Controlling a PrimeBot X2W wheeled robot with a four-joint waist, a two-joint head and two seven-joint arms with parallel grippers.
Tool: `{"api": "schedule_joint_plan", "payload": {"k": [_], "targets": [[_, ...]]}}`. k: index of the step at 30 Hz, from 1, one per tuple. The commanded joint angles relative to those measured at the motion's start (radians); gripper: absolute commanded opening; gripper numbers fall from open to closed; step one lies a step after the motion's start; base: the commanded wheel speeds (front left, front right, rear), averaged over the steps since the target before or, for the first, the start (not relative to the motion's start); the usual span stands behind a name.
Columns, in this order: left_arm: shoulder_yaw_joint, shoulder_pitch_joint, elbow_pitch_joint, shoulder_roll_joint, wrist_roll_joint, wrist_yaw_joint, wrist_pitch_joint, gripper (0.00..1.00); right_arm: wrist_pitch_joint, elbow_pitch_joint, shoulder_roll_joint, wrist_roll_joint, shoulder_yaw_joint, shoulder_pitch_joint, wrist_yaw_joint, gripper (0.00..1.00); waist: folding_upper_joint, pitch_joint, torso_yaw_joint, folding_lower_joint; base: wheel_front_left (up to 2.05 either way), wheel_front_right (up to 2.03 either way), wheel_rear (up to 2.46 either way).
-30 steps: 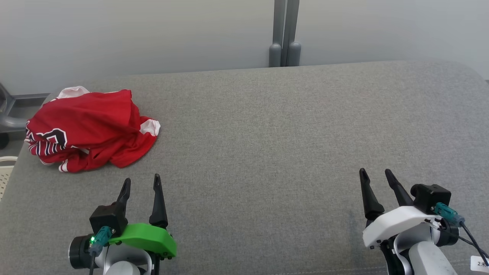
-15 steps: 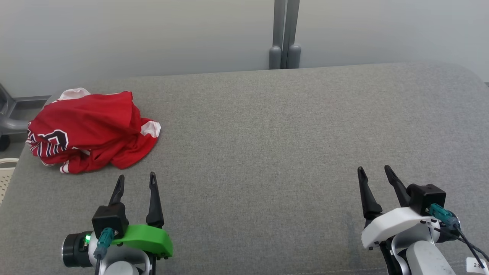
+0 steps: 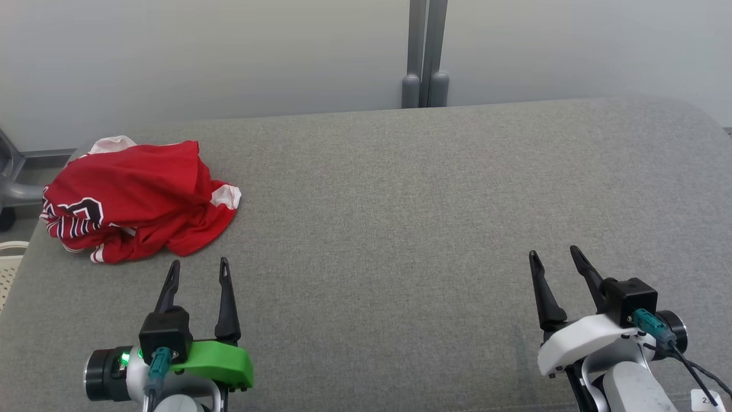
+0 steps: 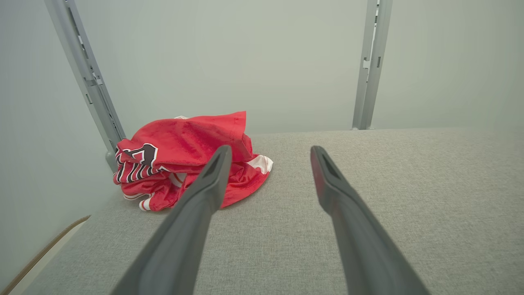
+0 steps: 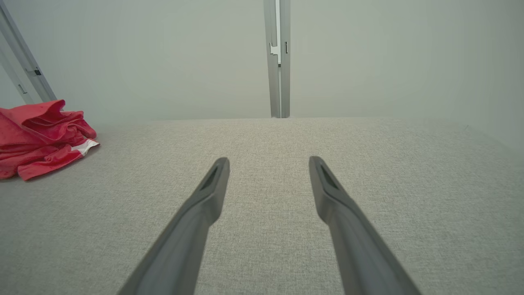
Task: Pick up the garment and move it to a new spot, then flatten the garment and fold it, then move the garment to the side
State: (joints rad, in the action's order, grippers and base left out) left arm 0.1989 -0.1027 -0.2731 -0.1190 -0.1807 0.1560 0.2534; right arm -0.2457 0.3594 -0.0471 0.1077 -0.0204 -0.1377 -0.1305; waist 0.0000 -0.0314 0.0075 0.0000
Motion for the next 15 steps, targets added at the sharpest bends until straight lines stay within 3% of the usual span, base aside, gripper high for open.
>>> {"api": "schedule_joint_plan", "payload": {"k": [1,15], "targets": [[-0.002,0.011,0.004,-0.008,0.019,0.006,0.005,1.0,-0.009,-0.004,-0.005,-0.018,0.0,0.0,0.0,1.0,0.0,-0.001,0.0,0.0,0.0,0.0,0.0],[-0.023,0.026,0.029,-0.014,0.036,-0.008,0.011,1.0,-0.022,-0.011,-0.005,-0.021,0.005,0.015,0.0,1.0,0.0,-0.006,0.003,0.0,0.0,0.0,0.0]]}}
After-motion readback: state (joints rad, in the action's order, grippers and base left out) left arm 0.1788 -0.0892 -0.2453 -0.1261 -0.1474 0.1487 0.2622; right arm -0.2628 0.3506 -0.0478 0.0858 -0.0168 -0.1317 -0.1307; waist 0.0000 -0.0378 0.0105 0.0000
